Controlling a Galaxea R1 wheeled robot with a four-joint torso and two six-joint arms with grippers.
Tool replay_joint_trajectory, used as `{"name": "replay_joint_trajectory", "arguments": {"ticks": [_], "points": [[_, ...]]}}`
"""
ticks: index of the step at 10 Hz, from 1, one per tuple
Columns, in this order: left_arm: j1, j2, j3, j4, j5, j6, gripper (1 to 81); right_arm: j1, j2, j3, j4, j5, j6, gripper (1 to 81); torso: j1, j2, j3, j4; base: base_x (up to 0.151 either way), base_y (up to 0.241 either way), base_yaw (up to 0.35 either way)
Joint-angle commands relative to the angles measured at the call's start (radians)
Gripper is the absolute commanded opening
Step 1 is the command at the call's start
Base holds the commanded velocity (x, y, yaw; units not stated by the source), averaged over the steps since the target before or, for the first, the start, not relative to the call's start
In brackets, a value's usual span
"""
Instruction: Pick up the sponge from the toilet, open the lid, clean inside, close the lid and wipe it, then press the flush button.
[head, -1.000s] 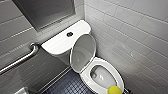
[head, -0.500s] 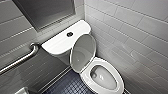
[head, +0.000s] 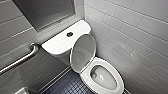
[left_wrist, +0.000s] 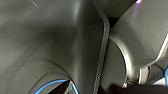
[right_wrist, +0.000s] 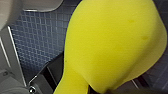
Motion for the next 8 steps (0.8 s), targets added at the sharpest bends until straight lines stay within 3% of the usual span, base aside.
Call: {"name": "replay_joint_trajectory", "arguments": {"ticks": [1, 3, 4, 5, 6, 7, 8], "points": [[0.011, -0.032, 0.06, 0.005, 0.072, -0.001, 81.1, -0.182, 0.143, -0.199, -0.17, 0.022, -0.035, 1.0, -0.064, 0.098, 0.0, 0.0, 0.0, 0.0, 0.0], [-0.004, -0.09, 0.141, 0.003, 0.076, -0.002, 81.1, -0.237, 0.229, -0.299, -0.191, 0.022, -0.035, 1.0, -0.093, 0.146, 0.0, 0.0, 0.0, 0.0, 0.0], [-0.01, -0.112, 0.172, 0.003, 0.076, -0.004, 81.1, -0.261, 0.263, -0.342, -0.196, 0.042, -0.035, 1.0, -0.181, 0.283, 0.0, -0.049, 0.0, 0.0, 0.0], [-0.017, -0.134, 0.196, 0.002, 0.076, -0.004, 81.1, -0.28, 0.286, -0.368, -0.196, 0.065, -0.035, 1.0, -0.141, 0.22, 0.043, -0.04, 0.0, 0.0, 0.0], [-0.024, -0.148, 0.208, 0.0, 0.076, -0.004, 81.1, -0.297, 0.312, -0.403, -0.196, 0.095, -0.035, 1.0, -0.162, 0.253, 0.077, -0.069, 0.0, 0.0, 0.0], [-0.03, -0.155, 0.213, 0.0, 0.076, -0.004, 81.1, -0.308, 0.324, -0.42, -0.196, 0.101, -0.035, 1.0, -0.181, 0.283, 0.059, -0.059, 0.0, 0.0, 0.0], [-0.038, -0.17, 0.23, -0.004, 0.076, -0.004, 81.1, -0.314, 0.356, -0.46, -0.198, 0.104, -0.035, 1.0, -0.204, 0.317, 0.035, -0.035, 0.0, 0.0, 0.0]]}}
